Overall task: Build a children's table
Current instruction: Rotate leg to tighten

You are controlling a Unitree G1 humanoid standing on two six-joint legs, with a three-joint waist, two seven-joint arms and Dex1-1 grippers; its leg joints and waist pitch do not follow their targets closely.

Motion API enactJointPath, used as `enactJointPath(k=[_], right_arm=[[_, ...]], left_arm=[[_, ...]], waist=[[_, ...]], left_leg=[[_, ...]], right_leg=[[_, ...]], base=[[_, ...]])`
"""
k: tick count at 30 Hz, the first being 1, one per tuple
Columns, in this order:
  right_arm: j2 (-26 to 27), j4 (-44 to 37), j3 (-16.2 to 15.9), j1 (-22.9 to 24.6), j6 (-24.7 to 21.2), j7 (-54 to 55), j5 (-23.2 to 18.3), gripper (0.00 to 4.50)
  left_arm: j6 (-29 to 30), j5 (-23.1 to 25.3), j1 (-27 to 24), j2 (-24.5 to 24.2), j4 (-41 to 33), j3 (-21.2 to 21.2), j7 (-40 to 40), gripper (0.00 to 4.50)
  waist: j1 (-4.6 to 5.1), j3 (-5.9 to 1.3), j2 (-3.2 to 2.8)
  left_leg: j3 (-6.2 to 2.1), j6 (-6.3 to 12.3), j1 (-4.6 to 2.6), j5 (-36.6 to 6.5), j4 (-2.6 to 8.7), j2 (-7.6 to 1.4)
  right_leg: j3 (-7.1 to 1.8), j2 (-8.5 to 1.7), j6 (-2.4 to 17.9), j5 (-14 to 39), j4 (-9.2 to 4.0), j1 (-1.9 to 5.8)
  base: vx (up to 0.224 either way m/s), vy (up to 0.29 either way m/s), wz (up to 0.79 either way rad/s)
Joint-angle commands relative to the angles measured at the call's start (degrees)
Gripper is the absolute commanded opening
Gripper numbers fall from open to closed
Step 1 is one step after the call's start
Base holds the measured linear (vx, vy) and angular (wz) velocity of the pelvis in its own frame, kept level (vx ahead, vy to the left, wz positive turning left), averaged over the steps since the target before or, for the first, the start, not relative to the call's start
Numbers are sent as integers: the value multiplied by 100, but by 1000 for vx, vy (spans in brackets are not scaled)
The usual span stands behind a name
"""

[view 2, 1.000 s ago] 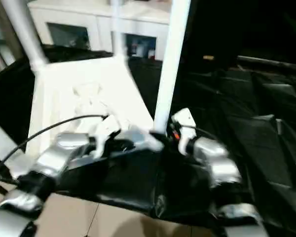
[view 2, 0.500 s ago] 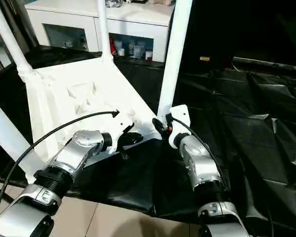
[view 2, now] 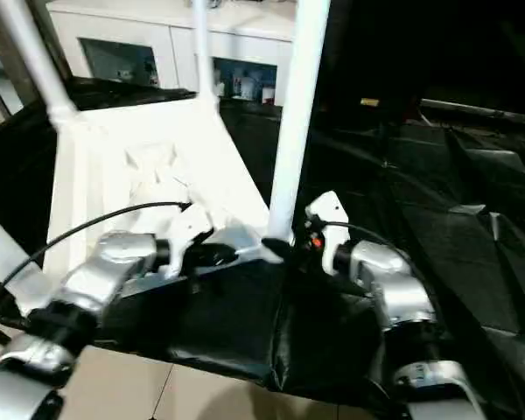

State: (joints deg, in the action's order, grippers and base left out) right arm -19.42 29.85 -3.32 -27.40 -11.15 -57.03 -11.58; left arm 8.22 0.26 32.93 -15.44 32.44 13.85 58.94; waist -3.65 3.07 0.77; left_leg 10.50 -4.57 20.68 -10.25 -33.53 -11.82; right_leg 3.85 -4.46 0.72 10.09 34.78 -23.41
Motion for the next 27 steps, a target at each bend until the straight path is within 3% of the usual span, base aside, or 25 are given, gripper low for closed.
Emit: enactJointPath(k=[1,3,7,15,20,24,27], right_arm=[[-28,-119,-206,72,-91,-437,-92,348],[-158,-169,-199,87,-111,-710,-161,348],[-248,-209,-228,100,-203,-961,-232,305],[-278,-167,-293,110,-195,-1148,-231,231],[-281,-165,-314,117,-221,-1190,-232,214],[-178,-125,-266,166,-203,-868,-152,211],[72,100,-165,174,-166,-54,54,209]], left_arm=[[-66,-365,-41,86,-308,-51,254,0],[119,-535,-187,-44,-550,-42,592,0],[289,-672,-342,-177,-808,-10,909,0],[480,-724,-416,-247,-999,-23,1031,0],[542,-710,-399,-247,-1035,-53,1037,0],[502,-610,-345,-173,-926,-79,841,0],[393,-358,-167,59,-601,-127,185,0]], waist=[[-35,-360,70],[-41,-364,84],[-60,-377,88],[-135,-372,91],[-140,-382,87],[-133,-376,98],[-101,-356,105]], left_leg=[[-30,405,-10,-1162,375,-147],[-26,397,-13,-1135,372,-149],[-9,457,8,-933,349,-146],[-4,381,-12,-978,350,-144],[-7,391,-5,-897,344,-139],[-6,410,2,-878,342,-133],[-13,313,2,-1029,357,-122]], right_leg=[[-246,-356,1215,1394,-433,299],[-247,-360,1231,1365,-422,306],[-246,-340,1305,1112,-388,302],[-253,-348,1205,1304,-397,287],[-252,-342,1207,1197,-383,295],[-249,-341,1218,1170,-380,296],[-246,-345,1095,1562,-425,282]], base=[[0,0,0],[0,0,0],[0,0,0],[0,0,0],[0,0,0],[0,0,0],[0,0,0]])
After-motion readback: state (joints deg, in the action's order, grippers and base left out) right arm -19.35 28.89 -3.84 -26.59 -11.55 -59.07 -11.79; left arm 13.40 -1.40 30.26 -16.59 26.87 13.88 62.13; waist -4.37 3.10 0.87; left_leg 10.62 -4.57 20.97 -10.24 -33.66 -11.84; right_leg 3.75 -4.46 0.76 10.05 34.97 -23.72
